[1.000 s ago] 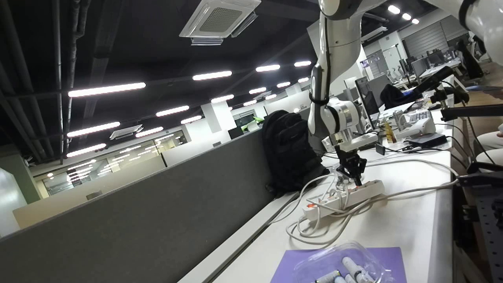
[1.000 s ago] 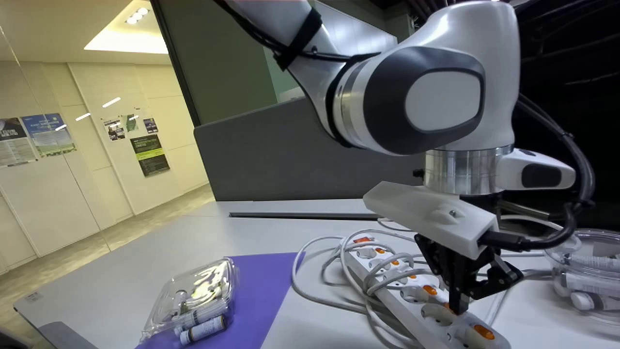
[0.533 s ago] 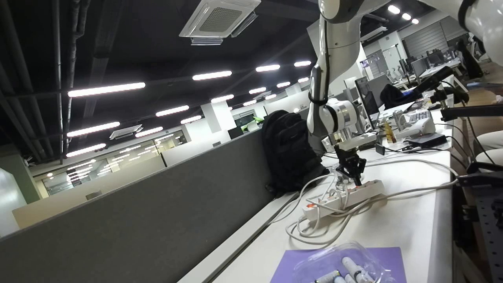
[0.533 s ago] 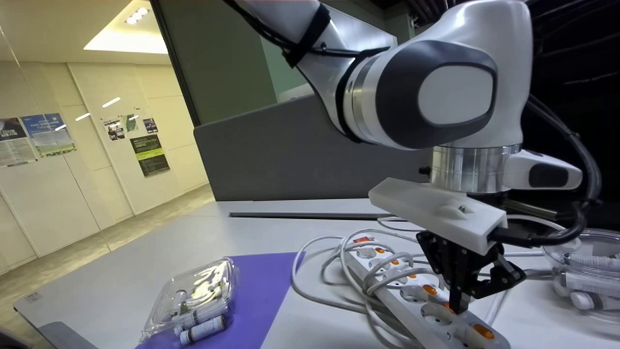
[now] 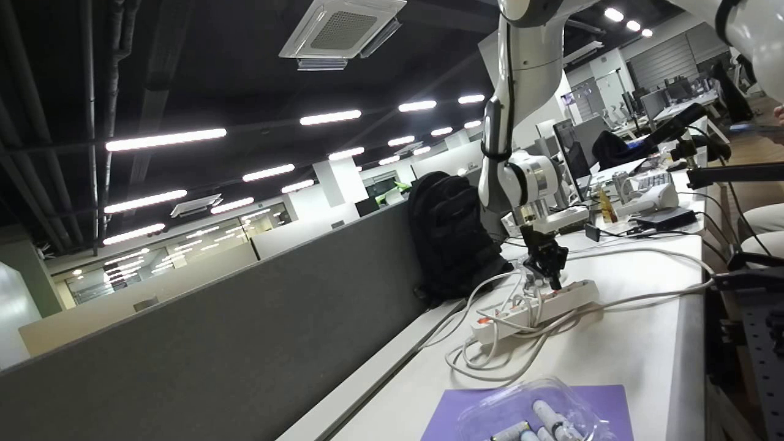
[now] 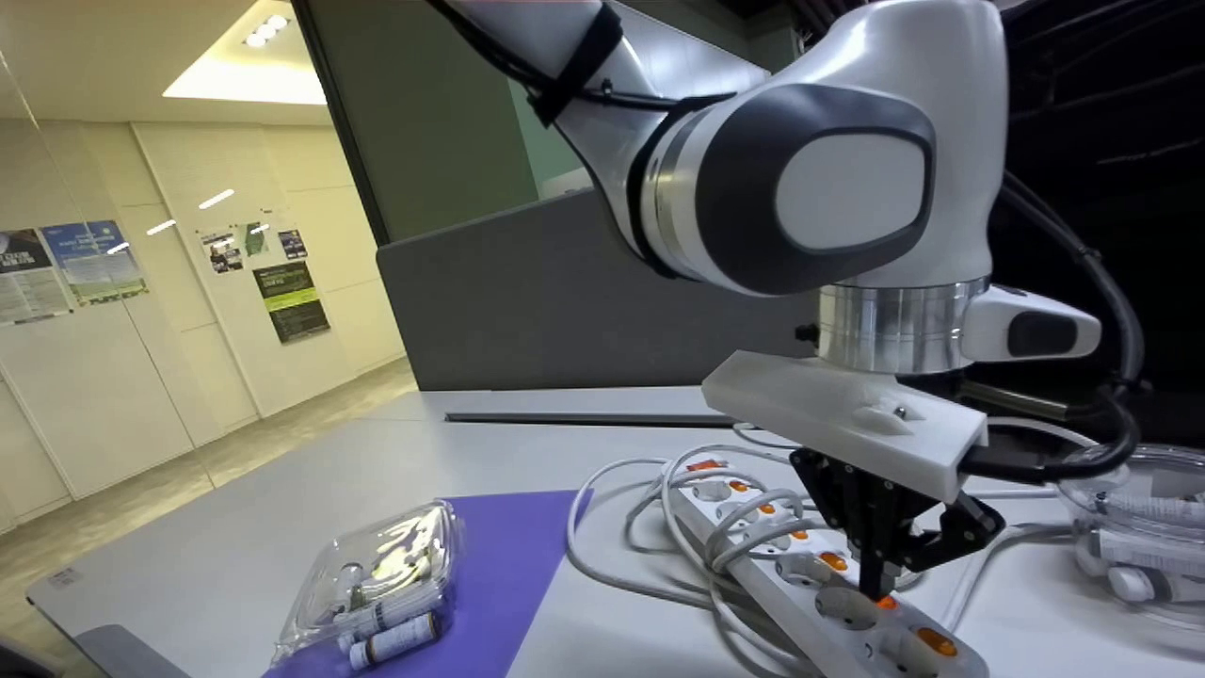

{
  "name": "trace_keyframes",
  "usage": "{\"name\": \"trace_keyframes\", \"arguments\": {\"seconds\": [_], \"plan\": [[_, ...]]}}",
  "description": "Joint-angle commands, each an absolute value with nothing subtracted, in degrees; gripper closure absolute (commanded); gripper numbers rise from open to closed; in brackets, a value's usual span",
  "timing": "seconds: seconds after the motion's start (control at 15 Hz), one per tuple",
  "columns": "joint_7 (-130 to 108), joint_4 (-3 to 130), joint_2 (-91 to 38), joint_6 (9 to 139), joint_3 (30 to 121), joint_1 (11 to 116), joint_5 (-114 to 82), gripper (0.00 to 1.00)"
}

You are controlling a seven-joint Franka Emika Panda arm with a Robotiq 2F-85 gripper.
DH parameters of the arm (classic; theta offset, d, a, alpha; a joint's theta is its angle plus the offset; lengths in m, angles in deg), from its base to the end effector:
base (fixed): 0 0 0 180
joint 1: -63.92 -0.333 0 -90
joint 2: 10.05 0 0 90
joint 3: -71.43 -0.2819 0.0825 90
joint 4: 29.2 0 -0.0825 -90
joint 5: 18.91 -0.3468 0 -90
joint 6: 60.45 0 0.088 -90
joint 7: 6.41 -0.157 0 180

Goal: Flip a switch on the extension cord

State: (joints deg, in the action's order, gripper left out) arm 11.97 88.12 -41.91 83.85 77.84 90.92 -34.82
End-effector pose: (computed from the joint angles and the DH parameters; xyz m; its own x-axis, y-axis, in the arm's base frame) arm 0.4542 -0.2977 0.1114 0.8870 -0.4586 -0.0541 -0.4618 -0.8806 -0.1067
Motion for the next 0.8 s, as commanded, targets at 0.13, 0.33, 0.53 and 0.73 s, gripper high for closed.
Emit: {"name": "trace_keyframes", "arguments": {"seconds": [0.13,0.33,0.53,0.73], "plan": [[15.1,95.5,-33.7,86.5,76.3,90.8,-35.6,1.00],[14.2,97.6,-29.7,88.7,77.1,89.5,-34.9,1.00],[12.9,99.3,-26.2,91.6,78.4,88.0,-33.6,0.74],[11.3,100.9,-23.8,93.6,80.3,86.3,-31.6,0.54]]}}
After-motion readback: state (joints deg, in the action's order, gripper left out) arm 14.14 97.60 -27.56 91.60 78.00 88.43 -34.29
